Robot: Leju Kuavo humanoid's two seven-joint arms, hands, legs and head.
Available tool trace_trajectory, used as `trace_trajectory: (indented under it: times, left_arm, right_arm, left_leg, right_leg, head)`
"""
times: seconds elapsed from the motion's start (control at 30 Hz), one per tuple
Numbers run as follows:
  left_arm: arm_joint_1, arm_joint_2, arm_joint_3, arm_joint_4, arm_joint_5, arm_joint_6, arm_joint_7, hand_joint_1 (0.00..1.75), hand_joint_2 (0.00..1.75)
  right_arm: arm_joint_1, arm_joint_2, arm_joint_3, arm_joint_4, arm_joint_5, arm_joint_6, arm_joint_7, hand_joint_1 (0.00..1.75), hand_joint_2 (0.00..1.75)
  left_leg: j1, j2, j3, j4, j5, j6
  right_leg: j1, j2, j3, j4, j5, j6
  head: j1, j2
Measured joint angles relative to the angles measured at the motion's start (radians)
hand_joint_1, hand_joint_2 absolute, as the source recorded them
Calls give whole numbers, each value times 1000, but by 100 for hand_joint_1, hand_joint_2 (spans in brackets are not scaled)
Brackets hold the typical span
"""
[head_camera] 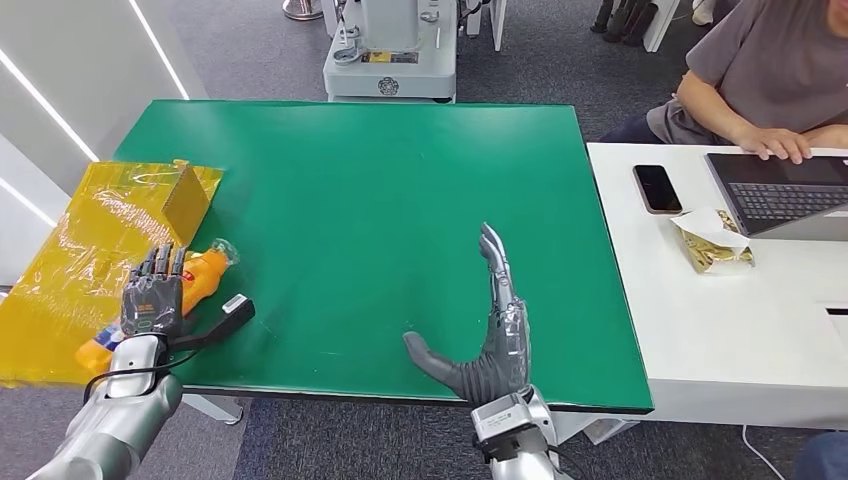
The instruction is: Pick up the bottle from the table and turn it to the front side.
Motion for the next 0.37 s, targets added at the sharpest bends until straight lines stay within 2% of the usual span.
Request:
trace_trajectory:
  times: [0.37]
  left_arm:
    - [39,-7,113,-51,-9,9,-35,0,175]
  right_arm:
    - [-16,20,0,31,-10,18,-4,0,175]
  left_leg:
    - [0,0,1,0,0,0]
  right_leg:
    - [0,0,0,0,0,0]
  head:
    - [0,0]
